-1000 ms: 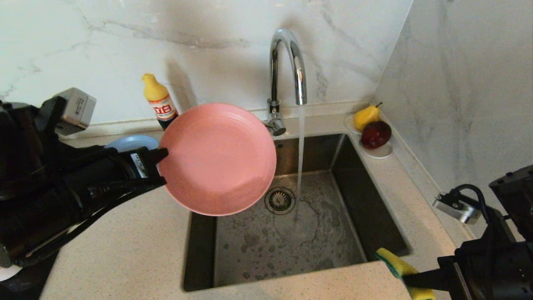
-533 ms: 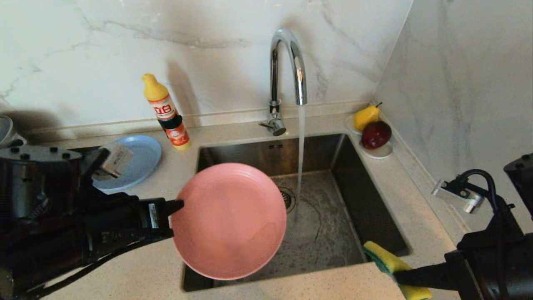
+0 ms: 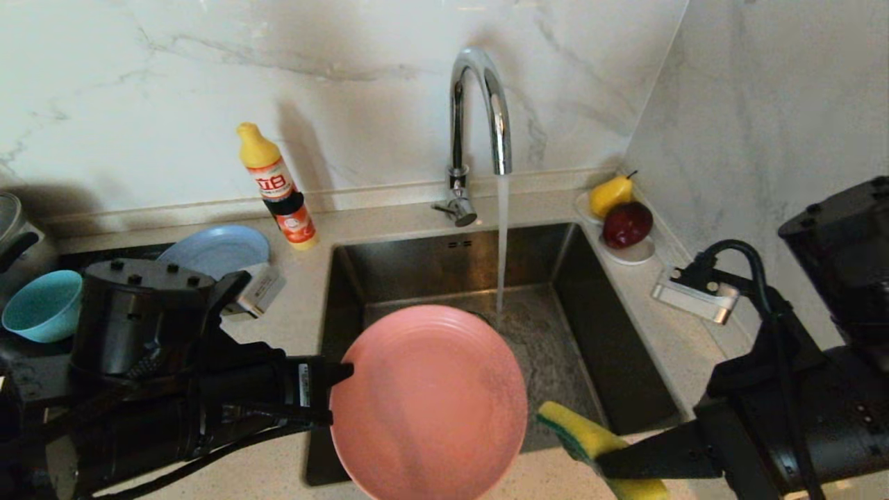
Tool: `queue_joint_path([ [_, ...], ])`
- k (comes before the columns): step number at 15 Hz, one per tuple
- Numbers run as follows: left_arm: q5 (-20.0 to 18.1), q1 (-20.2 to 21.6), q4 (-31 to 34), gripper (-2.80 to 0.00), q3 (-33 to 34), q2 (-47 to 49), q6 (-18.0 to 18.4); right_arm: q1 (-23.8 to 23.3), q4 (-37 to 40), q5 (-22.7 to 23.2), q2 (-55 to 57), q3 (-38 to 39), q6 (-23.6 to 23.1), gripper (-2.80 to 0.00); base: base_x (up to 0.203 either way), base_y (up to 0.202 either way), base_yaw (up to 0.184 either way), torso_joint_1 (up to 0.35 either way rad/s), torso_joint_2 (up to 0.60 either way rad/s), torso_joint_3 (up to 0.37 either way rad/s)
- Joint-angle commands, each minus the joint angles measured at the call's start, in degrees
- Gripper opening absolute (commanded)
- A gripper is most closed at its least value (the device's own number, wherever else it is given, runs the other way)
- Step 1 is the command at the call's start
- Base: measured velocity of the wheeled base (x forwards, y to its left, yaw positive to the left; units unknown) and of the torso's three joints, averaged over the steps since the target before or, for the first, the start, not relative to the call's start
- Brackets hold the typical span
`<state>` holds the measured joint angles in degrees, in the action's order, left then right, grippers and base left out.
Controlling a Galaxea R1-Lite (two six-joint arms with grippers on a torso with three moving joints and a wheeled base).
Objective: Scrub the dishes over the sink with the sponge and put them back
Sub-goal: Wipe the plate
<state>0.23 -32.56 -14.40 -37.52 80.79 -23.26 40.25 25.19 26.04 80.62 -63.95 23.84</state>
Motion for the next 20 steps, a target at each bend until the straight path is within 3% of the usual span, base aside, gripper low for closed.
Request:
queue_joint_path([
  [1, 0.12, -0.57, -0.19, -2.8, 0.52, 0.86, 0.06, 1.9, 0.2, 0.01, 7.16, -2.69, 0.17, -2.8, 0.0, 0.0, 0.0, 0.0, 0.0, 0.0],
  [8, 0.65, -0.57, -5.46, -2.8, 3.68, 1.51, 1.23, 6.44, 3.42, -0.35, 22.42, -17.21, 0.2, -2.8, 0.0, 0.0, 0.0, 0.0, 0.0, 0.0],
  [17, 1.17, -0.57, -17.1, -2.8, 9.24, 3.58, 9.13, 9.32, 10.21, -0.71, 34.68, -32.74, 0.24, -2.8, 0.0, 0.0, 0.0, 0.0, 0.0, 0.0],
  [20, 1.01, -1.07, -20.71, -2.8, 10.83, 3.47, 10.1, 9.32, 10.26, -3.92, 36.58, -33.4, 0.33, -2.8, 0.0, 0.0, 0.0, 0.0, 0.0, 0.0],
])
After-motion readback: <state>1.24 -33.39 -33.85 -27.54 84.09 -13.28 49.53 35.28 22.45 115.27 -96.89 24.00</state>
